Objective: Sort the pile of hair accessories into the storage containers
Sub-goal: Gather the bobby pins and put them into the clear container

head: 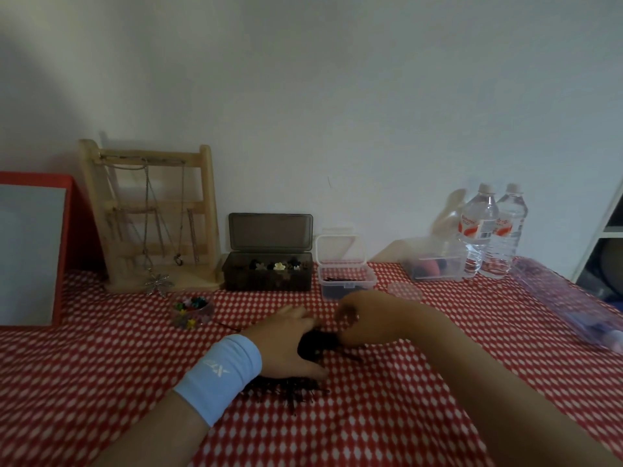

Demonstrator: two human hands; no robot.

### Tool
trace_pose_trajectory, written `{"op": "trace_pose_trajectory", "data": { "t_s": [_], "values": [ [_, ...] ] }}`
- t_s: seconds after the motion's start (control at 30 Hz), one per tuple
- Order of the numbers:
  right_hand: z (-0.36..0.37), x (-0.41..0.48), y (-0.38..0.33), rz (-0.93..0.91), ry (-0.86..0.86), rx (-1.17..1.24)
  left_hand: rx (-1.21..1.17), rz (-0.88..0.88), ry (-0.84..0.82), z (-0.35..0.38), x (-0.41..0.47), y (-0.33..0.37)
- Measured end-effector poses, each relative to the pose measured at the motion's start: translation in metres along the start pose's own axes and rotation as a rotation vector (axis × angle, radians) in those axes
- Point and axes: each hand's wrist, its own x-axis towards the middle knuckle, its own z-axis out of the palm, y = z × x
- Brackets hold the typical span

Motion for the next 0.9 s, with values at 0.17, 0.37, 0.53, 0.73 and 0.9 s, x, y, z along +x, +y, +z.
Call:
{"op": "trace_pose_trajectory", "data": {
  "t_s": [0.17,0.37,0.53,0.73,0.9],
  "values": [
    [0.005,-0.006,0.001,0.084,-0.067,-0.077,-0.053,0.037,0.048,0.000,0.003,0.002],
    [0.009,0.002,-0.006,-0.019,0.046,0.008,-0.008,-0.033,-0.018,-0.013,-0.006,-0.003],
    [0.006,0.008,-0.005,-0.034,0.163,-0.064,0.063,-0.129,-0.111,-0.018,-0.010,-0.015],
    [0.019,0.012,-0.024,-0.196,-0.015,-0.092,-0.060,-0.099,0.057,-0.011,-0.004,-0.022],
    [0.019,0.021,-0.022,-0.177,0.004,-0.057,-0.096,-0.061,0.131,-0.007,-0.003,-0.025]
  ]
}}
